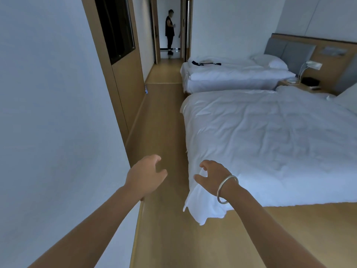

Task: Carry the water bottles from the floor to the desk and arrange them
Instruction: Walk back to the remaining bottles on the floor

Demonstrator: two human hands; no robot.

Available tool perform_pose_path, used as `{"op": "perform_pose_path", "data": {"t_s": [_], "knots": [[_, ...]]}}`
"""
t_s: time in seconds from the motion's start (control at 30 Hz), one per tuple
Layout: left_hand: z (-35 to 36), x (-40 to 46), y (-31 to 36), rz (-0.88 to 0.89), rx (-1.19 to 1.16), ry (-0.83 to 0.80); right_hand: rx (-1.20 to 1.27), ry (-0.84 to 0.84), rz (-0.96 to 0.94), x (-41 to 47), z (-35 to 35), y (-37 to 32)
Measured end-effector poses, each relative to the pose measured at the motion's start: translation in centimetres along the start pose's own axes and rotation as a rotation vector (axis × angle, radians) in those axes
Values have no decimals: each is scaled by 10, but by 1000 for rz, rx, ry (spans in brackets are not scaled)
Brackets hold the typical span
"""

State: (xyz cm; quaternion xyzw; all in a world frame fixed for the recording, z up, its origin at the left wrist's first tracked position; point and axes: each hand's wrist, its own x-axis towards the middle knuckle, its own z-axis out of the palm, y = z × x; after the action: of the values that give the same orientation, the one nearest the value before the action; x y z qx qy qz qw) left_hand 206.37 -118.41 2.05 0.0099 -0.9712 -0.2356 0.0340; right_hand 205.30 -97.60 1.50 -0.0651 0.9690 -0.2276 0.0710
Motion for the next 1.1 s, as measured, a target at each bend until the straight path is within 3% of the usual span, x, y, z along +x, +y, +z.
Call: {"op": "perform_pose_path", "data": {"t_s": [0.53,1.1], "knots": [[9,286,-21,10,-8,-44,3,8,-13,275,-36,6],[19,591,-55,-189,-81,-58,-28,-117,-28,606,-72,15]]}}
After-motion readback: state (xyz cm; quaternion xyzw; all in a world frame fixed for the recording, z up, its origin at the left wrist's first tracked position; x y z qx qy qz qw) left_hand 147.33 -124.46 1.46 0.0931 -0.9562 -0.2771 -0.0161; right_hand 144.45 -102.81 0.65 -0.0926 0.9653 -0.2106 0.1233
